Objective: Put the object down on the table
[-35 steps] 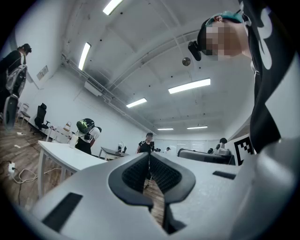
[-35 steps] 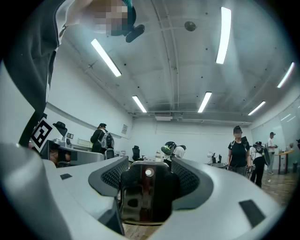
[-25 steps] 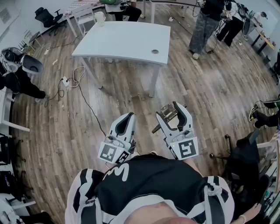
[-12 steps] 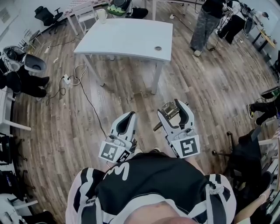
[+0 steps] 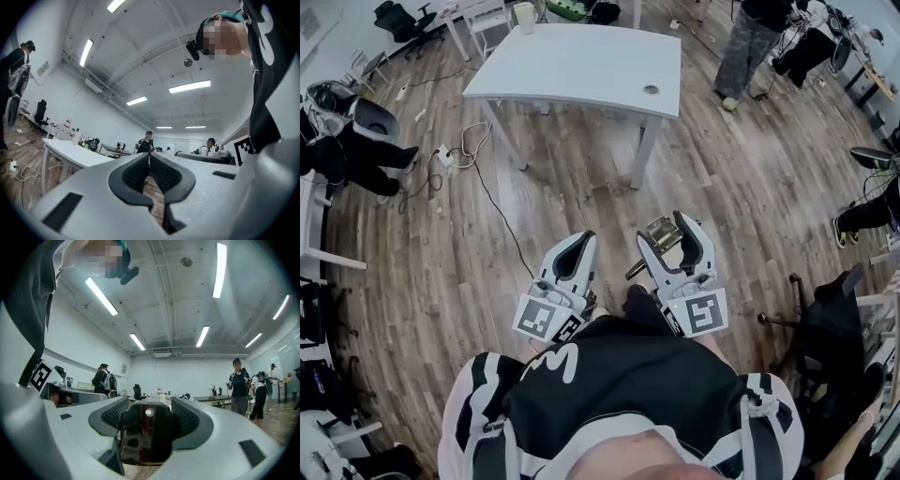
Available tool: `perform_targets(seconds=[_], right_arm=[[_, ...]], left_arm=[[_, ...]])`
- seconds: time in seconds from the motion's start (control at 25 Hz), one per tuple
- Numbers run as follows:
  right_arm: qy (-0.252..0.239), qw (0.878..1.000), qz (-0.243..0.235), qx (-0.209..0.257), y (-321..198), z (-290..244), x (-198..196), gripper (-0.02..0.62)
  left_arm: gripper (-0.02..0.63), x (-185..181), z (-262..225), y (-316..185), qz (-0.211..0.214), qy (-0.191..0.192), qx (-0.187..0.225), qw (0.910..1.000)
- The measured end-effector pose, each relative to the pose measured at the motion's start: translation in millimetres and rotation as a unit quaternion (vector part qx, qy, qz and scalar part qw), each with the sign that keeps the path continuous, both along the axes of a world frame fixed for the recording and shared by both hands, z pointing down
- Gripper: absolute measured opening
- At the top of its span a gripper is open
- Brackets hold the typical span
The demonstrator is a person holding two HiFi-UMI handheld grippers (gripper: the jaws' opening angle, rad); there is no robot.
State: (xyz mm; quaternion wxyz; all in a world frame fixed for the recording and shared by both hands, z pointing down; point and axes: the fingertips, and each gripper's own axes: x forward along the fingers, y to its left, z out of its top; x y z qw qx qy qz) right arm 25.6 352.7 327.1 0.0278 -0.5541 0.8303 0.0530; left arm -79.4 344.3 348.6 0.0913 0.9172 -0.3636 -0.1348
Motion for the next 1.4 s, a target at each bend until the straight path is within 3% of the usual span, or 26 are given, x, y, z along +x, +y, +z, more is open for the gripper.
perform_targets(seconds=[0.52,1.08,1.4], right_arm=[[-0.003,1.000,-0.008,0.001,-64,6,15,0.301],[-0.002,0.999,-0.023,0.024,-215,-20,94,0.301],[0.002,0.999,-0.030,0.024,-266,-10,137,0.301]], left_arm=[[0.011,15,12,-59,-0.012,0.001,-0.008,0.9999],[0.011,93,-25,-211,-0.022,-0.001,0.036,0.9991],[0.011,132,-20,-253,-0.029,0.004,0.029,0.9991]])
